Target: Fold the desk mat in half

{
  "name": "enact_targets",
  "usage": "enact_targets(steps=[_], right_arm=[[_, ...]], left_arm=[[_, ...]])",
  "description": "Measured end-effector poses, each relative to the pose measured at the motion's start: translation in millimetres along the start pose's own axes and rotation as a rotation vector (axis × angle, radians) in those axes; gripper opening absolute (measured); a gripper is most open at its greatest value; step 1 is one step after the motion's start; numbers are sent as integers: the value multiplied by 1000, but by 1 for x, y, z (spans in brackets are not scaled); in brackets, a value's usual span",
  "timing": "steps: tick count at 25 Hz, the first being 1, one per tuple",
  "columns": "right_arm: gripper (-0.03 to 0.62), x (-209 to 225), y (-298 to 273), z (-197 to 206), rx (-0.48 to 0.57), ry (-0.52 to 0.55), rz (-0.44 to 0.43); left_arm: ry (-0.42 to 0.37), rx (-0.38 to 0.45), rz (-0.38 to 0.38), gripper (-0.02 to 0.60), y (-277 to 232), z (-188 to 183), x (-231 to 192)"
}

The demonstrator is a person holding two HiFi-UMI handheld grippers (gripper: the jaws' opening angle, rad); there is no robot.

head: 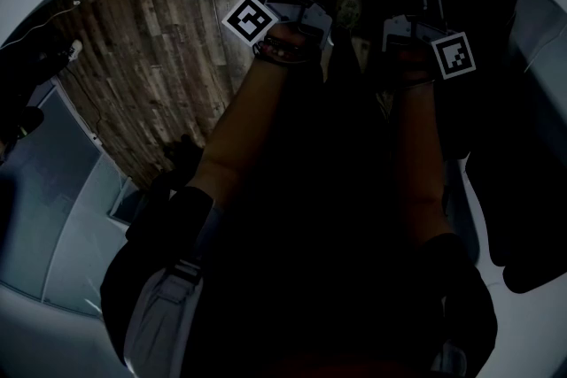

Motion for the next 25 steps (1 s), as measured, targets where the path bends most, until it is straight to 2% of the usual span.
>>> enact_targets(steps=[11,15,19,21,23,25], right_arm=[[253,12,-8,-9,43,-82,-3],[252,8,-9,-10,58,-92,-38],[197,1,-9,-12,64,-77,-88],[172,1,-9,-12,65,-70,-87],[86,0,-8,-11,68,-67,-92],[42,-4,-4,-10,71,-62,-113]], left_arm=[[12,30,13,207,-2,-9,-8],[14,27,18,207,-3,-10,-8],[5,20,25,206,-4,-10,-9],[-1,19,25,175,-5,-11,-10],[0,24,25,77,-6,-13,-9],[0,29,26,31,-6,-13,-8]])
Point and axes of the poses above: the fingertips, and each gripper's own axes: y backward along the fingers, x to its right, z out of its underside, the point moved 5 cm from there along y, backward along the fingers, and after that the axes turned 7 degrees about -y, right-handed, at the moved point
